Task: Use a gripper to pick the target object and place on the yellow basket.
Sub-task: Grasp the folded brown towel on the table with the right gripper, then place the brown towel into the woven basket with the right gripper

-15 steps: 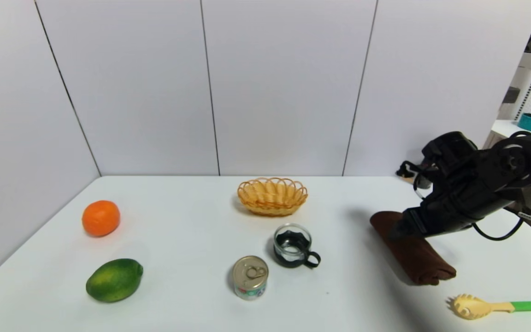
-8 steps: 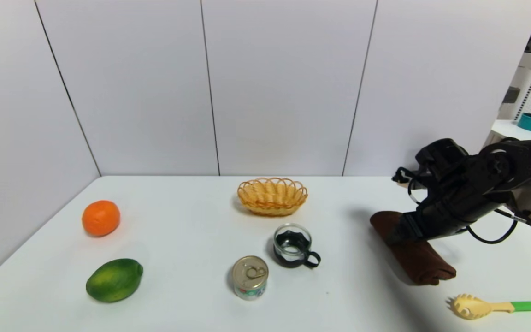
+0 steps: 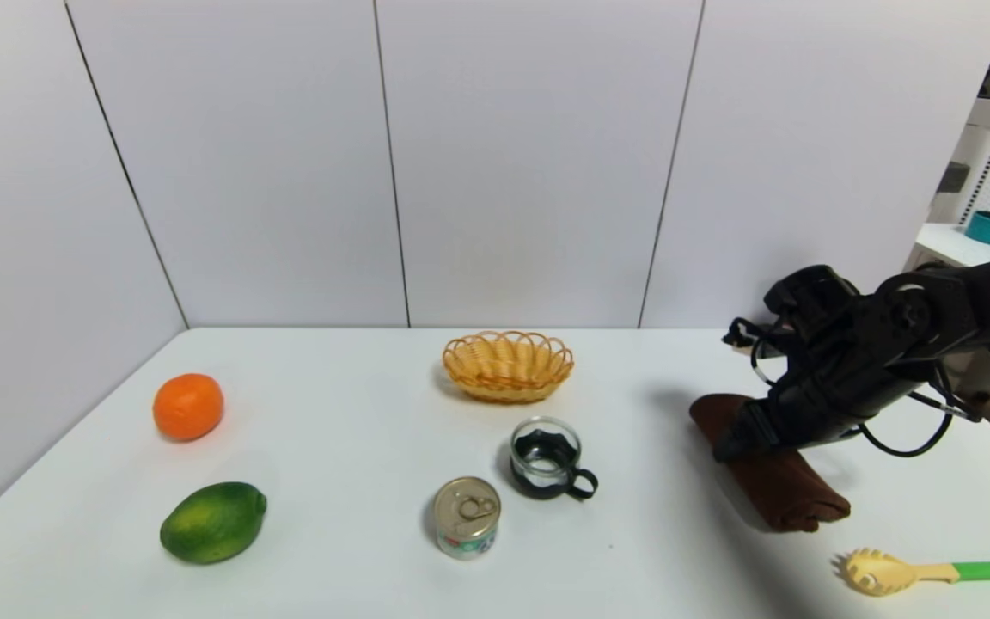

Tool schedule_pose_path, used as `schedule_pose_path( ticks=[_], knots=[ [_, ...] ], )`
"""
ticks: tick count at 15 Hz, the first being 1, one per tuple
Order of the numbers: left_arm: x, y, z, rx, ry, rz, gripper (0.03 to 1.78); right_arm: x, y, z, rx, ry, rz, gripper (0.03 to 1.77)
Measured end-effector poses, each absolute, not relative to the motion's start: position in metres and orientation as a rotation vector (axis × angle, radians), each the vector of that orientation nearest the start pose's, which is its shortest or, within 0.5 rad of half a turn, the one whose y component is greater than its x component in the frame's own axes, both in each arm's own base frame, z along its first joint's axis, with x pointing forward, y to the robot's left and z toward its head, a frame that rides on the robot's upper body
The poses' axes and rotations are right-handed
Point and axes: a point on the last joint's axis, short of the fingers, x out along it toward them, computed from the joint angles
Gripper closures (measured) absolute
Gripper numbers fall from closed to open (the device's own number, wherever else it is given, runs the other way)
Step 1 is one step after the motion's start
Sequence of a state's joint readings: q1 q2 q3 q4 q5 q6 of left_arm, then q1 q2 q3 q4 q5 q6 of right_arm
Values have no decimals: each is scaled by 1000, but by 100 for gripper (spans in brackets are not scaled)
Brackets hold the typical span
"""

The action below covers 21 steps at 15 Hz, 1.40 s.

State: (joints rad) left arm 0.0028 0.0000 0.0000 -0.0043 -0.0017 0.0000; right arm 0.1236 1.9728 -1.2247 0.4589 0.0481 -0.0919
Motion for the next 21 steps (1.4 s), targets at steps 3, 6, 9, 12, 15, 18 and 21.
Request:
schedule_pose_path(
  ticks=[3, 6, 9, 12, 15, 18, 21],
  knots=[
    [-23, 0, 76, 0, -4, 1, 12, 333, 43, 114, -127, 1205, 207, 11],
    [-23, 0, 76, 0, -4, 1, 12, 336, 43, 112, -126, 1204, 207, 47],
    [-23, 0, 76, 0, -4, 1, 12, 337, 43, 109, -126, 1214, 207, 86],
    [-23, 0, 76, 0, -4, 1, 12, 337, 43, 109, -125, 1215, 205, 129],
    [-23, 0, 76, 0, -4, 1, 12, 334, 43, 115, -119, 1207, 212, 139],
    [-23, 0, 76, 0, -4, 1, 12, 328, 47, 131, -118, 1158, 227, 139],
    [-23, 0, 76, 0, -4, 1, 12, 318, 56, 158, -111, 1066, 288, 139]
  ],
)
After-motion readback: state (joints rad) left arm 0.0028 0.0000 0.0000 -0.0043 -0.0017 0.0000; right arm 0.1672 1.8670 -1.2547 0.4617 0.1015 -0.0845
